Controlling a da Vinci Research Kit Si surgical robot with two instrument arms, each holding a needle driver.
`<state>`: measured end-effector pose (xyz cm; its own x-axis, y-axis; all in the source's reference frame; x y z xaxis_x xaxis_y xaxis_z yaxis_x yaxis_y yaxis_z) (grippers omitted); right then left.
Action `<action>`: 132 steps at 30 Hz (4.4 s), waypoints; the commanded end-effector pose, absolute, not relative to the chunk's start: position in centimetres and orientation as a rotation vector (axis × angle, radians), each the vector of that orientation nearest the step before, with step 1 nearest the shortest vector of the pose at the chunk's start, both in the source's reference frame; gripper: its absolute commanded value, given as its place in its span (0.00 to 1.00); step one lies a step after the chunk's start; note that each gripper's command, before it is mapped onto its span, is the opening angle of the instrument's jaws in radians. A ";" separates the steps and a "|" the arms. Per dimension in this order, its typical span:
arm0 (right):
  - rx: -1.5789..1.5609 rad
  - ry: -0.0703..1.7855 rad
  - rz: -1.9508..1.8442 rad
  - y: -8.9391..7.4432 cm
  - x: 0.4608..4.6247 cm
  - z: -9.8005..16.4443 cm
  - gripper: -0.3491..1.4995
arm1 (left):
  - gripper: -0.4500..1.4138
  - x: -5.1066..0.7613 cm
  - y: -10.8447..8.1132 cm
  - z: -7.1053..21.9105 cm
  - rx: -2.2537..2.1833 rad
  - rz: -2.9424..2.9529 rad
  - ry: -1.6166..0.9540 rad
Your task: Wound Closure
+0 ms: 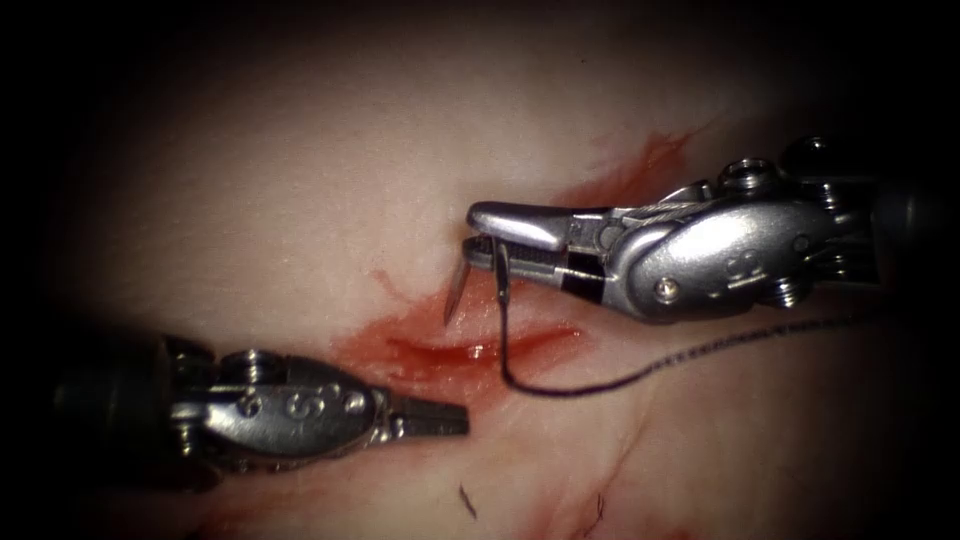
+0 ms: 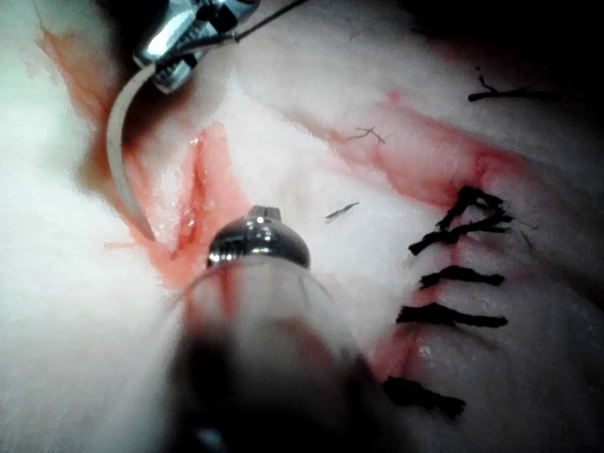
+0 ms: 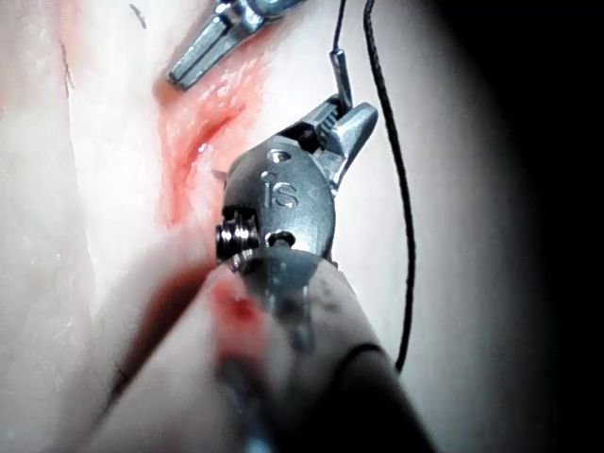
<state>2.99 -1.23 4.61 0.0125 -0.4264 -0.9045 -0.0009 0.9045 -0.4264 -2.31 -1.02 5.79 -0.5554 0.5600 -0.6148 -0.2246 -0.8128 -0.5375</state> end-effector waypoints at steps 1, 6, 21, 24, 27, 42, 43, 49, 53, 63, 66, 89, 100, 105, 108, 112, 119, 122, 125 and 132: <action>-0.351 1.533 -0.343 -1.2 3.09 4.6 0.00 | 0.17 -2.36 -1.0 5.8 -1.140 2.365 -0.551; -0.351 1.532 -0.342 -1.2 3.09 4.6 0.00 | 0.15 -2.35 -1.0 5.9 -1.145 2.384 -0.486; -0.351 1.532 -0.342 -1.2 3.09 4.6 0.00 | 0.00 -2.21 -1.0 6.2 -0.993 2.450 -0.387; -0.351 1.533 -0.342 -1.2 3.09 4.6 0.00 | 0.00 -2.22 -1.0 6.2 -0.982 2.462 -0.413; -0.351 1.532 -0.342 -1.2 3.09 4.6 0.00 | 0.00 -2.23 -1.1 6.2 -0.981 2.466 -0.427; -0.351 1.533 -0.342 -1.2 3.11 4.6 0.00 | 0.11 -2.22 -1.1 6.5 -0.860 2.540 -0.393; -0.351 1.533 -0.342 -1.2 3.11 4.6 0.00 | 0.11 -2.21 -1.1 6.5 -0.848 2.545 -0.389; -0.357 1.531 -0.348 -1.2 3.12 4.6 0.00 | 0.11 -2.16 -1.0 6.6 -0.813 2.562 -0.360; -0.357 1.530 -0.348 -1.2 3.13 4.6 0.00 | 0.11 -2.16 -1.0 6.6 -0.813 2.561 -0.359; -0.362 1.527 -0.354 -1.2 3.16 4.7 0.00 | 0.10 -2.17 -1.1 6.6 -0.806 2.559 -0.353; -0.365 1.528 -0.354 -1.3 3.17 4.7 0.00 | 0.10 -2.18 -1.1 6.6 -0.803 2.560 -0.361; -0.298 1.529 -0.352 -1.4 3.20 4.8 0.00 | 0.09 -2.17 -1.2 6.6 -0.794 2.566 -0.383; -0.285 1.521 -0.368 -1.5 3.22 4.9 0.00 | 0.09 -2.17 -1.2 6.6 -0.794 2.566 -0.383; -0.269 1.519 -0.364 -1.5 3.23 4.9 0.00 | 0.09 -2.17 -1.2 6.6 -0.794 2.566 -0.387; -0.259 1.518 -0.359 -1.5 3.24 4.9 0.00 | 0.09 -2.17 -1.2 6.6 -0.794 2.566 -0.387; -0.255 1.518 -0.356 -1.5 3.24 4.9 0.00 | 0.09 -2.17 -1.2 6.6 -0.794 2.566 -0.387; -0.216 1.520 -0.331 -1.6 3.26 5.0 0.00 | 0.09 -2.17 -1.2 6.6 -0.794 2.566 -0.387; -0.203 1.521 -0.321 -1.6 3.27 5.0 0.00 | 0.08 -2.17 -1.2 6.6 -0.794 2.566 -0.387; -0.188 1.525 -0.310 -1.6 3.27 5.0 0.00 | 0.07 -2.17 -1.2 6.6 -0.794 2.566 -0.387; -0.156 1.529 -0.294 -1.6 3.28 5.1 0.00 | 0.07 -2.17 -1.2 6.6 -0.795 2.566 -0.391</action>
<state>3.20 -1.68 5.03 0.0183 -0.2738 -0.9616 0.0913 0.9582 -0.2711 -2.13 -1.18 6.56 -0.7464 0.4720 -0.4691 -0.3111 -0.8707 -0.3809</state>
